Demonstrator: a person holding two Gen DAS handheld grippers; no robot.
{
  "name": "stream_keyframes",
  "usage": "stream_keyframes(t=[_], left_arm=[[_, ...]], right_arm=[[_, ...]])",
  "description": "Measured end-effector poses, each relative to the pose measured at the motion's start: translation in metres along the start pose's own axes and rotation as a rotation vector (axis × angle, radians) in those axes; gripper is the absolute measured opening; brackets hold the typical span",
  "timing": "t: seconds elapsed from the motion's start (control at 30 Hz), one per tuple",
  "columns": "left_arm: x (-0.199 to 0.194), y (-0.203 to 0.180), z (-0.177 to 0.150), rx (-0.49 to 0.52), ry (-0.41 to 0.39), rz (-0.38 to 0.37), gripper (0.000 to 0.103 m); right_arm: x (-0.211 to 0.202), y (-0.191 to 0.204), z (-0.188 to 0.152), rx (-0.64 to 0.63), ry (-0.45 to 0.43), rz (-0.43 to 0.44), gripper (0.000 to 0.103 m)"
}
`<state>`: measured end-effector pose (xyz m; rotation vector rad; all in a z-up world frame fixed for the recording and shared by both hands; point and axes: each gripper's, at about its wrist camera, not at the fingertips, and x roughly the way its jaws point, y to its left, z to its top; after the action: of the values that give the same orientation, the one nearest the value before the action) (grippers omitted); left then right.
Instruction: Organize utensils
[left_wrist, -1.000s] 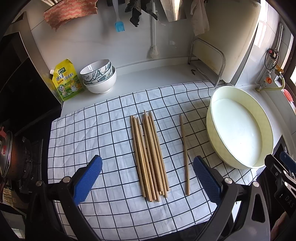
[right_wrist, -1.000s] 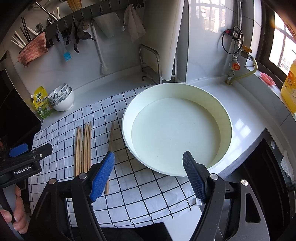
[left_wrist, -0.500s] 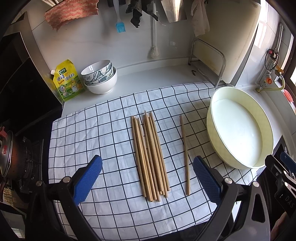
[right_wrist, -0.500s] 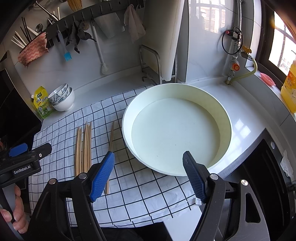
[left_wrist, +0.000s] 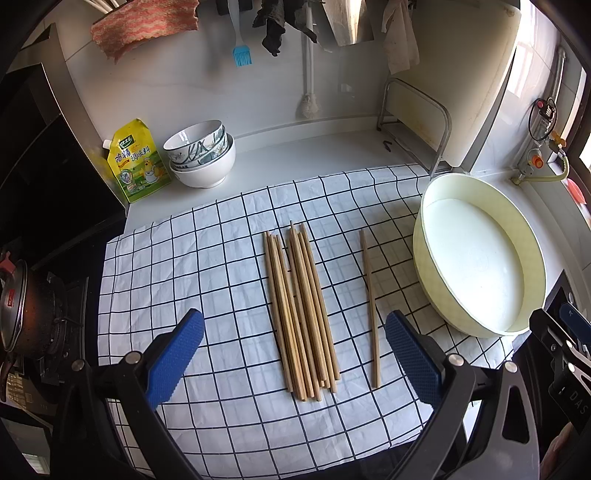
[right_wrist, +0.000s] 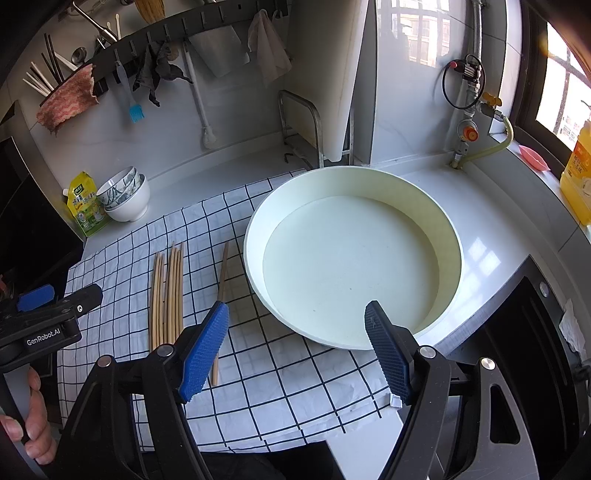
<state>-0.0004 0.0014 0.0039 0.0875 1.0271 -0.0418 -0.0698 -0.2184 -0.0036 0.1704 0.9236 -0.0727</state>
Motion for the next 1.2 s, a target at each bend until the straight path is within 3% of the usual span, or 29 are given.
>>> stream_keyframes(t=[1.2], left_arm=[[-0.0048,0.0057,0.002,-0.001,0.0,-0.001,0.097]], right_arm=[[0.0012,0.0043,0.0046,-0.008,-0.001,-0.002,0.073]])
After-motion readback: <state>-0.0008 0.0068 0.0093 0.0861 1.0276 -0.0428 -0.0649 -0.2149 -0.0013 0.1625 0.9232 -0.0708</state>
